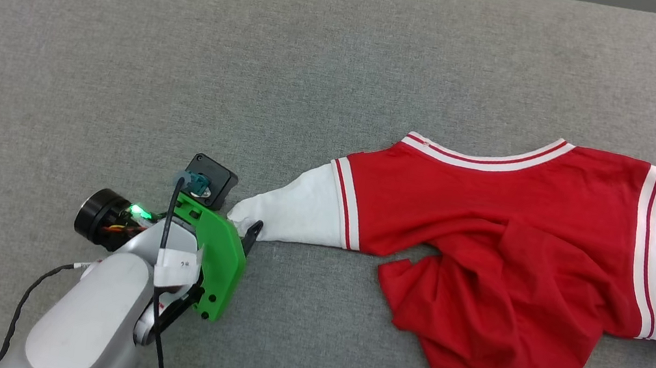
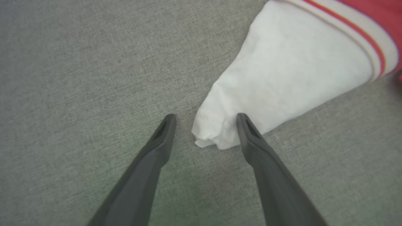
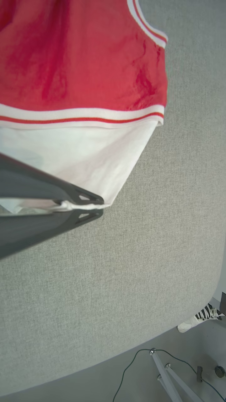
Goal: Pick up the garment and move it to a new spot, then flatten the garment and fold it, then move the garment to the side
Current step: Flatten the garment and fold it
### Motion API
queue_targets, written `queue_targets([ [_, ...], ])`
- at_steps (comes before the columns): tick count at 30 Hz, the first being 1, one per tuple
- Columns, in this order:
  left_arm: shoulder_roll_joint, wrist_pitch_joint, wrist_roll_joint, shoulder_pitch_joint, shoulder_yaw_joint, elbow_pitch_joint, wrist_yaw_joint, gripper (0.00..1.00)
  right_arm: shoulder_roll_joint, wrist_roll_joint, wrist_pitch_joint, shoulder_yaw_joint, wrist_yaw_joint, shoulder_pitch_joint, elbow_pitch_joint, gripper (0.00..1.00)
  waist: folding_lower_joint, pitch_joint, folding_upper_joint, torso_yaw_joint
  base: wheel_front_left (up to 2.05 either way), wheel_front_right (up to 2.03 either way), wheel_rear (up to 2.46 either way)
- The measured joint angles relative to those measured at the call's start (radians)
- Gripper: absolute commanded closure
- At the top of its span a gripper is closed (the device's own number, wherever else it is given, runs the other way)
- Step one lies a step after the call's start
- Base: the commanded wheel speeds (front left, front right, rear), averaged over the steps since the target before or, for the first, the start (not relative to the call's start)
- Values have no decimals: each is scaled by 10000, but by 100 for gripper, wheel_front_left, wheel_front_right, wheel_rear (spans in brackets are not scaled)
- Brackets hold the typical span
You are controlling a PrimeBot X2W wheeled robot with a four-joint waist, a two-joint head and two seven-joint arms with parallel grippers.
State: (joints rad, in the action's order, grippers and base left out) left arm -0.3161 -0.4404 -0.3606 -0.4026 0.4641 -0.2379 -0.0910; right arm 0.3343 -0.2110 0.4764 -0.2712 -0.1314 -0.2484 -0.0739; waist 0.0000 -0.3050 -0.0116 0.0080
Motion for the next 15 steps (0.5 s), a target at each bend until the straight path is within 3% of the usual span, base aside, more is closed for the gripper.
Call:
queue_targets([
  [6, -40, -581, 169, -241, 213, -94, 167, 0, -10, -2, -69, 71, 0, -17, 13, 100, 0, -180, 0, -28, 0, 0, 0],
  [7, -40, -725, 171, -288, 263, -136, 167, 55, -10, -2, -71, 96, 0, -22, 21, 100, 0, -210, 0, -28, 0, 0, 0],
  [8, -38, -798, 176, -330, 301, -161, 167, 90, -10, -6, -73, 125, 0, -29, 27, 100, 0, -232, 0, -27, 0, 0, 0],
  [9, -31, -834, 176, -384, 345, -199, 167, 100, -6, -17, -107, 165, 0, -39, 31, 100, 0, -256, 0, -26, 0, 0, 0],
  [13, 52, -633, 174, -494, 384, -439, 178, 100, 10, -36, -228, 313, 0, -81, 23, 100, 0, -230, 0, -26, 0, 0, 0],
  [15, 123, -35, 165, -459, 326, -560, 343, 100, 119, -73, -364, 410, 0, -102, 6, 100, 0, -35, 0, 1, 0, 0, 0],
])
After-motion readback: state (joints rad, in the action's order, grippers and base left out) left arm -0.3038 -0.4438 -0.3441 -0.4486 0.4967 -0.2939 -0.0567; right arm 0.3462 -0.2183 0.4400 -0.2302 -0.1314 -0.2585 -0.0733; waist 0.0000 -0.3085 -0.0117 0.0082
